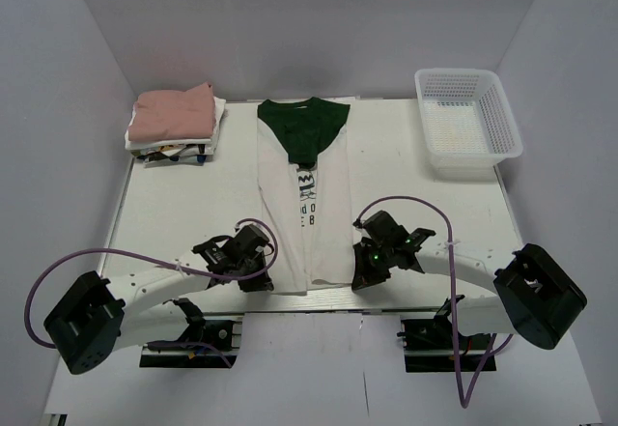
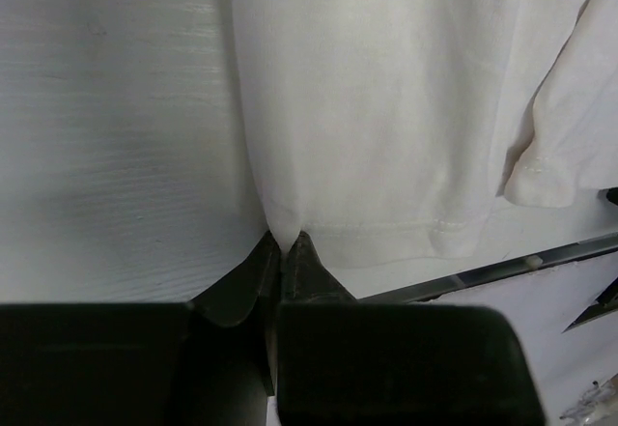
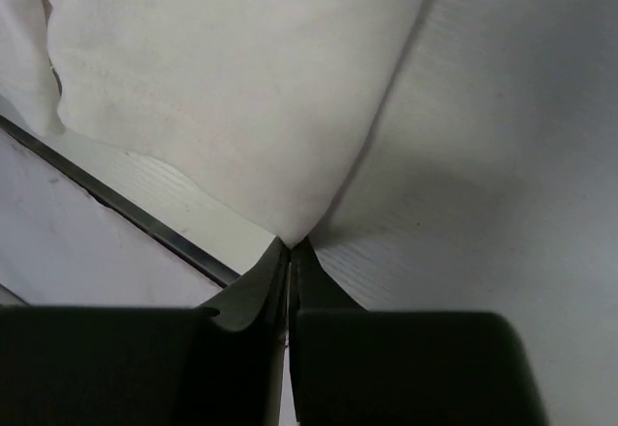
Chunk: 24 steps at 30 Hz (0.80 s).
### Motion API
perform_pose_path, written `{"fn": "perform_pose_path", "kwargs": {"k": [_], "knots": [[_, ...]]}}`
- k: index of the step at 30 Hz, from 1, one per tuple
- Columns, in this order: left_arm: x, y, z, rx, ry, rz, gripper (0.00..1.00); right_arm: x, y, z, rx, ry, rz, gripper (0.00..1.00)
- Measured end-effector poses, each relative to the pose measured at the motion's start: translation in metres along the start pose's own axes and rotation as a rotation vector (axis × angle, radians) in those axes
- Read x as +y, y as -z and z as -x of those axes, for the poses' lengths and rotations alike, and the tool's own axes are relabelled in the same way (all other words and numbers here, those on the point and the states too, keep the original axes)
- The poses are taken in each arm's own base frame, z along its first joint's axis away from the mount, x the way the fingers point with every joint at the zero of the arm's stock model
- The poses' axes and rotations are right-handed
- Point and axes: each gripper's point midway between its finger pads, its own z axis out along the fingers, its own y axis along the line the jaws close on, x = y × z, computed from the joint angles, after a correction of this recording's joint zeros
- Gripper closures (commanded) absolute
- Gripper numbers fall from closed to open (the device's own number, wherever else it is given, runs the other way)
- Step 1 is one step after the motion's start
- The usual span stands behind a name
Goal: Fold and stack the t-shirts
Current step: Grab the bottom of the folded rectangular tshirt with both arms, then fold the folded rectangular tshirt in 1/3 of the way
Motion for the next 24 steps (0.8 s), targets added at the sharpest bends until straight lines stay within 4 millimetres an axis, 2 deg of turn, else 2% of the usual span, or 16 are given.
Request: {"fn": "perform_pose_path", "kwargs": {"k": [5,9,15,18,22,24], "knots": [[-0.008,0.003,0.006,0.001,-0.019,0.001,1.0,-0.002,0.0,0.009,-0.033,0.015,-0.022,1.0],[-0.026,0.014,0.025,-0.053,-0.035,-0.013,1.0,0.004,0.006,0.031,-0.1,0.054,-0.04,1.0],[-0.049,0.037,0.066,-0.218,-0.027,-0.028,1.0,0.024,0.033,0.078,-0.312,0.152,-0.028,1.0],[-0.057,0.049,0.091,-0.316,-0.006,-0.018,1.0,0.025,0.042,0.101,-0.409,0.174,-0.061,1.0],[-0.071,0.058,0.133,-0.44,0.041,0.009,1.0,0.024,0.052,0.142,-0.545,0.182,-0.139,1.0],[-0.074,0.057,0.158,-0.482,0.071,0.051,1.0,0.026,0.059,0.168,-0.613,0.191,-0.191,1.0]]}}
